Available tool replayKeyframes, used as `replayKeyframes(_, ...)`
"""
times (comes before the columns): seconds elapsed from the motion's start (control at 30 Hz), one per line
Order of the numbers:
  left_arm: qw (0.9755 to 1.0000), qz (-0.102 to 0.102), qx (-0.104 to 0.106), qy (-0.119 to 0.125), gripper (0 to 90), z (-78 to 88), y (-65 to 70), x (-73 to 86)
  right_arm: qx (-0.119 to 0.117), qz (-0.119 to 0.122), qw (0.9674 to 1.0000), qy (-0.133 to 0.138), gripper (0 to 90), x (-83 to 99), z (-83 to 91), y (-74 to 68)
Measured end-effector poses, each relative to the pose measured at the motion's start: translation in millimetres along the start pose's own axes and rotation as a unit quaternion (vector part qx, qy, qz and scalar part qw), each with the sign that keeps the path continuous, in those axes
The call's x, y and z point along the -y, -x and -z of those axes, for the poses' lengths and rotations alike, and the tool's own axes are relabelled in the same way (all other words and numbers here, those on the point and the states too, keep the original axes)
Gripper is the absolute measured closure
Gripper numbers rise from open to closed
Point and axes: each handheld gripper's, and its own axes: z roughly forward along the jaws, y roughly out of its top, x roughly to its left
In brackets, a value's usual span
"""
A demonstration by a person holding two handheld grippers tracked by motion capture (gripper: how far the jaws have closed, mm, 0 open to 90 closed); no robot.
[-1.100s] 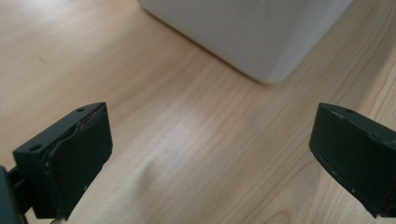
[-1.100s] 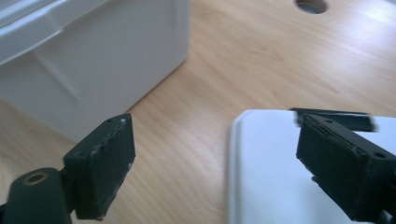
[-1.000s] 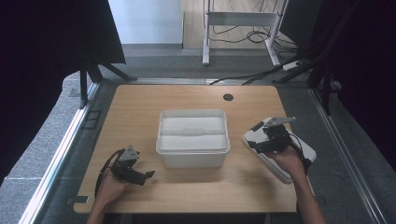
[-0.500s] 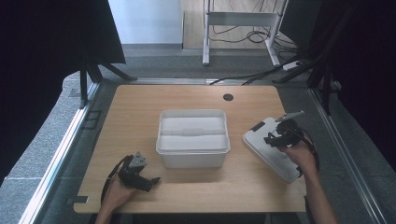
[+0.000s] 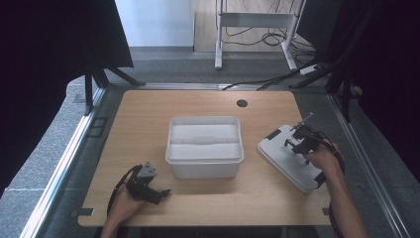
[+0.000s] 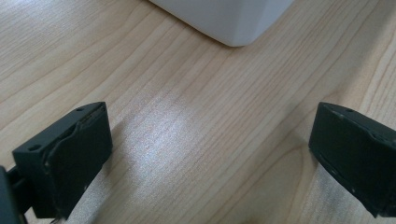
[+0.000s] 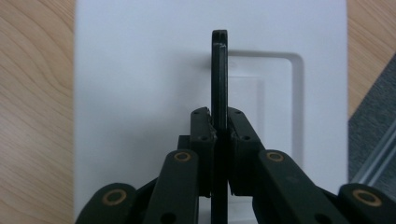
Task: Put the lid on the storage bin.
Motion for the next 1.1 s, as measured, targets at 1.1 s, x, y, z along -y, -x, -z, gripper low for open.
replayKeyframes(1.1,0.9999,-0.009,0.012,0.002,0.0,0.0,1.4,0.1,-0.099,0.215,0.966,0.105,84.0,-55.1,151.6,-31.0)
